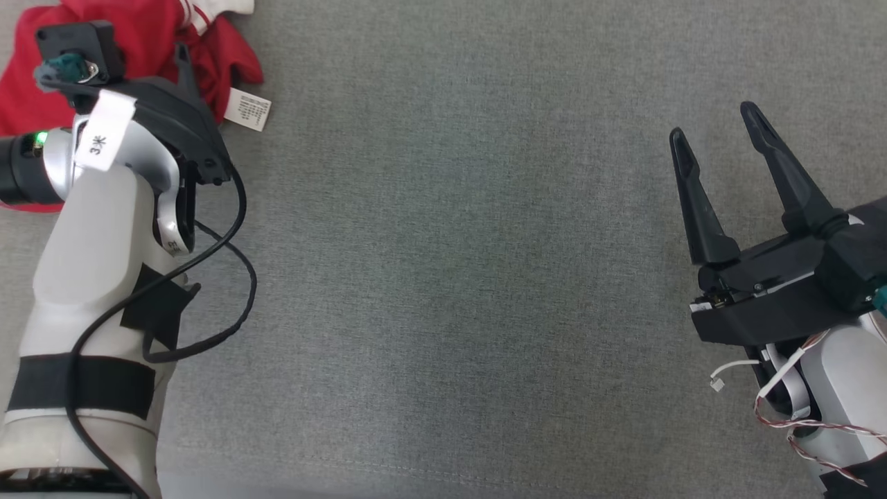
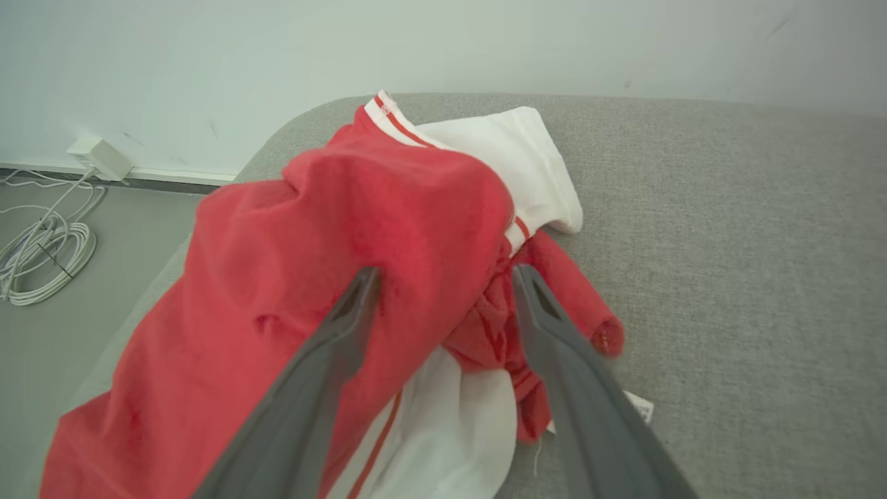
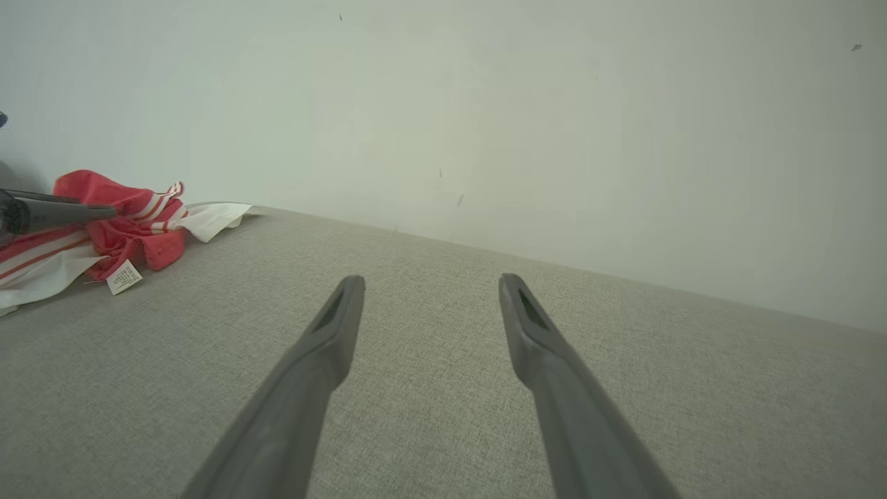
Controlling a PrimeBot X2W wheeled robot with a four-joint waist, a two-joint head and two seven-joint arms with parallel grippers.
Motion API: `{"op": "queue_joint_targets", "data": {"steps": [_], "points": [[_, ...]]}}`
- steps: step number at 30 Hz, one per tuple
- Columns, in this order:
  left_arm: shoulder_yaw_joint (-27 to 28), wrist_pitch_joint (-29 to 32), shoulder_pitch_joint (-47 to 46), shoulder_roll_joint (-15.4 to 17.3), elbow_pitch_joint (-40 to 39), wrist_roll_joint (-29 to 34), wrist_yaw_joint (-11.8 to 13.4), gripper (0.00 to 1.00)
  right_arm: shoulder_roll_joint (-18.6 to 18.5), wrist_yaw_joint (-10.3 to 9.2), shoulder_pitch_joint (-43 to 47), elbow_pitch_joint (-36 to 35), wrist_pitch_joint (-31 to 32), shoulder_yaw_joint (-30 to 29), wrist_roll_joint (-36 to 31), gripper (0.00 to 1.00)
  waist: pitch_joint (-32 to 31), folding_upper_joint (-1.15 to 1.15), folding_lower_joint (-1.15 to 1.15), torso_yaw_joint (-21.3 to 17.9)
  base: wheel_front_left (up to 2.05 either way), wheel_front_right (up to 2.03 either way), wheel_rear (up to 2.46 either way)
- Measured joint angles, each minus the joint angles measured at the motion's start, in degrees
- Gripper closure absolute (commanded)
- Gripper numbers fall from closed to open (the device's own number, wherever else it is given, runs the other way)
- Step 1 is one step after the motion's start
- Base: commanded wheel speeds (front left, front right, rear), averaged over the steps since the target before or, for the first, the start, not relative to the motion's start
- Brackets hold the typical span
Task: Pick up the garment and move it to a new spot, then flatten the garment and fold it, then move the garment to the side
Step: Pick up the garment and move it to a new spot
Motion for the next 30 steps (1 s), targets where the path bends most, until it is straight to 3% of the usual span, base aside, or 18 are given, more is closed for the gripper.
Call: {"op": "queue_joint_targets", "data": {"steps": [8,14,16,17,20,21,22,30], "points": [[0.91,-0.07,-2.63,1.7,5.13,3.35,0.18,0.0,0.09,0.25,-1.49,-0.1,0.42,0.36,-0.42,0.0,2.48,0.0,0.0,-1.35,0.0,0.0,0.0],[2.3,-1.26,-4.61,1.01,8.36,5.25,0.23,0.0,-0.01,0.42,-1.62,0.59,0.32,0.09,-0.41,0.0,3.34,0.0,0.0,-2.01,0.0,0.0,0.0],[2.25,-2.1,-4.64,0.53,9.02,5.67,0.23,0.3,0.07,0.42,-1.64,1.42,-0.13,0.07,-0.41,0.0,3.13,0.0,0.0,-2.05,0.0,0.0,0.0],[2.07,-2.58,-4.64,0.35,9.37,5.84,0.23,0.54,0.07,0.42,-1.65,1.79,-0.18,0.0,-0.41,0.0,2.95,0.0,0.0,-2.07,0.0,0.0,0.0],[1.47,-3.36,-4.7,0.03,10.16,5.94,0.23,0.73,0.05,0.42,-1.65,2.25,-0.65,-0.48,-0.38,0.0,2.28,0.0,-0.01,-2.09,0.0,0.0,0.0],[1.45,-3.9,-4.74,-0.12,10.36,5.94,0.23,0.83,0.07,0.42,-1.65,2.5,-0.79,-0.55,-0.38,0.0,2.04,-0.01,-0.01,-2.09,0.0,0.0,0.0],[1.19,-4.17,-4.78,-0.19,10.55,5.94,0.23,1.0,0.13,0.42,-1.65,2.83,-1.07,-0.55,-0.38,0.0,1.77,0.0,-0.01,-2.08,0.0,0.0,0.0],[0.6,-6.7,-4.83,-1.07,12.18,5.9,-0.44,1.0,0.71,0.33,-1.24,5.06,-2.45,-0.57,-0.3,0.0,-1.03,-0.01,-0.01,-1.8,0.0,0.0,0.0]]}}
